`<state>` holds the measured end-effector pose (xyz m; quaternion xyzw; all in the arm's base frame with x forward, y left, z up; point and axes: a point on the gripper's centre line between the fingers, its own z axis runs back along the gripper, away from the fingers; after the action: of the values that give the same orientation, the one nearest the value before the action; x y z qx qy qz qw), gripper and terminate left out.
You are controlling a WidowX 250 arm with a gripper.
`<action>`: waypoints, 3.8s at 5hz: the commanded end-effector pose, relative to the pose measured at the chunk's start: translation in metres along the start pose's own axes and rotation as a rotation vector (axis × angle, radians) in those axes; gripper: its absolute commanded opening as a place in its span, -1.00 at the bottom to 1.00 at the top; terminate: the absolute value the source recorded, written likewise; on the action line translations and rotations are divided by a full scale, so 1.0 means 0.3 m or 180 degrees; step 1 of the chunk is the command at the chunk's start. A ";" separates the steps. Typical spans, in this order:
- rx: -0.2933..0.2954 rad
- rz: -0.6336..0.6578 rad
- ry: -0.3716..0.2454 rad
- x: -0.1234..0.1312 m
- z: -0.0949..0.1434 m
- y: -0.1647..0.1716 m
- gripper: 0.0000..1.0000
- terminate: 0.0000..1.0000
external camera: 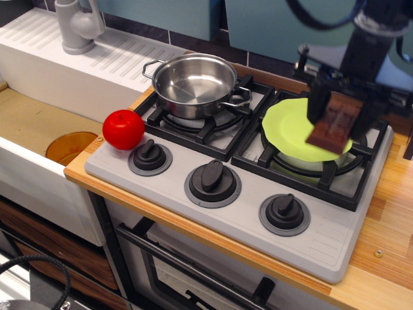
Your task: Put chocolate on plate and apple in pot or pan on stove
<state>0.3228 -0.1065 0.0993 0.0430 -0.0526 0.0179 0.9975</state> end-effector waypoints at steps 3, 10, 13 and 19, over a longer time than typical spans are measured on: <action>-0.0033 -0.0082 -0.0327 0.124 -0.074 0.064 -1.00 -1.00; -0.0087 -0.0451 -0.0044 0.075 0.058 0.197 1.00 -1.00; 0.0152 -0.0346 -0.0137 0.036 0.074 0.302 1.00 -1.00; 0.0600 -0.0157 -0.0243 -0.093 0.019 0.684 1.00 -1.00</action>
<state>0.2811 0.0963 0.1001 0.1280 -0.0619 -0.0030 0.9898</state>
